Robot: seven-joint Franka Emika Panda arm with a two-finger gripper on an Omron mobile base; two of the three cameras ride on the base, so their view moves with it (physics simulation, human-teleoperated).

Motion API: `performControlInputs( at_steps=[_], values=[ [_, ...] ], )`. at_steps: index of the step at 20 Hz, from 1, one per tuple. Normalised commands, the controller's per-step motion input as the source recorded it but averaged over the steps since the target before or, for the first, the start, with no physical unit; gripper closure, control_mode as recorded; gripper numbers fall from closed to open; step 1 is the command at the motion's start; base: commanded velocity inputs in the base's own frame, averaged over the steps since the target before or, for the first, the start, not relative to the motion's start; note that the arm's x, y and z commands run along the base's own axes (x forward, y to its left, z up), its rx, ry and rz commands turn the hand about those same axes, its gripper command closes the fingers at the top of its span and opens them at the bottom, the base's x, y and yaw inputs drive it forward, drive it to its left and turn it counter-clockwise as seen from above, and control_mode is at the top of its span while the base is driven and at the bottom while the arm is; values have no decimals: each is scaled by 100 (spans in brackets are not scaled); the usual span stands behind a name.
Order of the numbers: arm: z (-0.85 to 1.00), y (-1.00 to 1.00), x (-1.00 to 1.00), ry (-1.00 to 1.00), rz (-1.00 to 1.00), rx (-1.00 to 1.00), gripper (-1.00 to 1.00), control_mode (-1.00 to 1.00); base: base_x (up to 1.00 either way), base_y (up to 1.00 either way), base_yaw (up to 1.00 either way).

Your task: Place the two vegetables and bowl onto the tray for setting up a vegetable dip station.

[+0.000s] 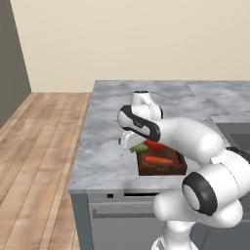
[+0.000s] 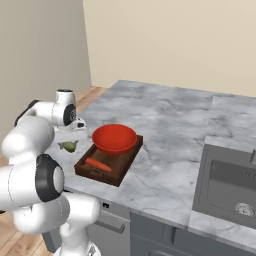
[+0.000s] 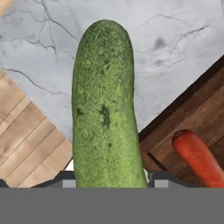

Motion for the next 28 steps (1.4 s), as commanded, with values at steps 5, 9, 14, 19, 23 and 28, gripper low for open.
performControlInputs(
  at_steps=[5, 9, 14, 19, 23, 28],
  values=[
    [6, -32, -26, -11, 36, 0, 100, -100, 0, 0, 0],
    [2, -34, -29, -8, 32, 0, 100, -100, 0, 0, 0],
    [7, -33, -23, -3, 29, 3, 100, -100, 0, 0, 0],
    [15, -34, -14, 1, 22, 11, 100, -100, 0, 0, 0],
    [6, -38, -6, 6, 19, 12, 100, -100, 0, 0, 0],
    [1, -38, -8, 2, 18, 8, 100, -100, 0, 0, 0]
  ],
)
